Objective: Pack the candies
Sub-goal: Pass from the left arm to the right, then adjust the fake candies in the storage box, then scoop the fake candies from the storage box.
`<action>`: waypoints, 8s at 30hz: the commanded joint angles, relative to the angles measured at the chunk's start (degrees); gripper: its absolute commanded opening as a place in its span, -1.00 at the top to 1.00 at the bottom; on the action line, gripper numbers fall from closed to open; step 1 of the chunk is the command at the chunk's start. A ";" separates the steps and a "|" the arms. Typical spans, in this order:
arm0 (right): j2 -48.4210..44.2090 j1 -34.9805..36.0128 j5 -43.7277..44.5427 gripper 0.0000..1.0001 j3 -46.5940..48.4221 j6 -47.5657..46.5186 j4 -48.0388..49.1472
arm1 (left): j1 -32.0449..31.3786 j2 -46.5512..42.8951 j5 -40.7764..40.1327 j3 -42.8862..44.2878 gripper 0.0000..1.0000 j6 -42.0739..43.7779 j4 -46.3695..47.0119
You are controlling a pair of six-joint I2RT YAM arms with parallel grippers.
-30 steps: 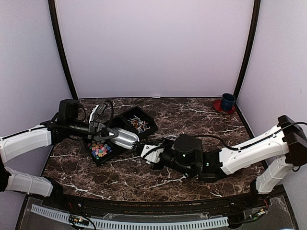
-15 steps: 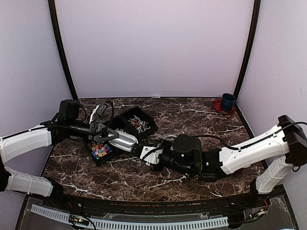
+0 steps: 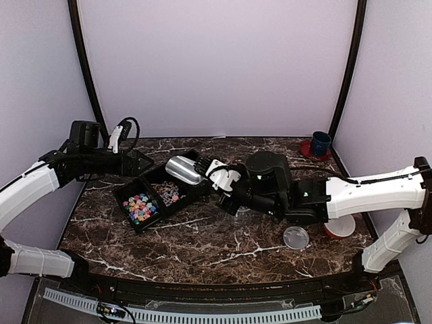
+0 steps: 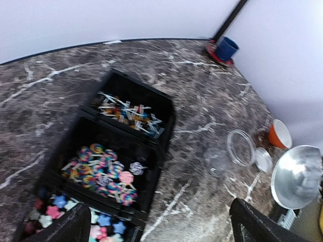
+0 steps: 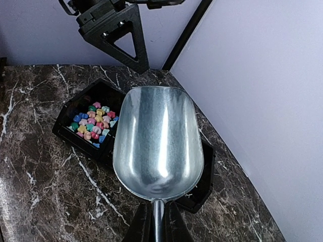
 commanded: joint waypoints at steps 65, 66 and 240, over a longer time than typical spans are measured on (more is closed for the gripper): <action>-3.40 -3.70 1.42 1.00 9.40 15.32 -21.27 | 1.01 27.66 -9.54 4.71 0.02 4.33 -15.27; -3.31 -3.70 1.33 1.00 9.53 15.31 -21.30 | 1.01 27.49 -9.95 4.16 0.04 4.33 -15.29; 29.06 -1.13 8.63 1.00 -4.21 16.19 28.89 | -4.96 9.84 -18.57 1.34 1.00 2.29 -2.12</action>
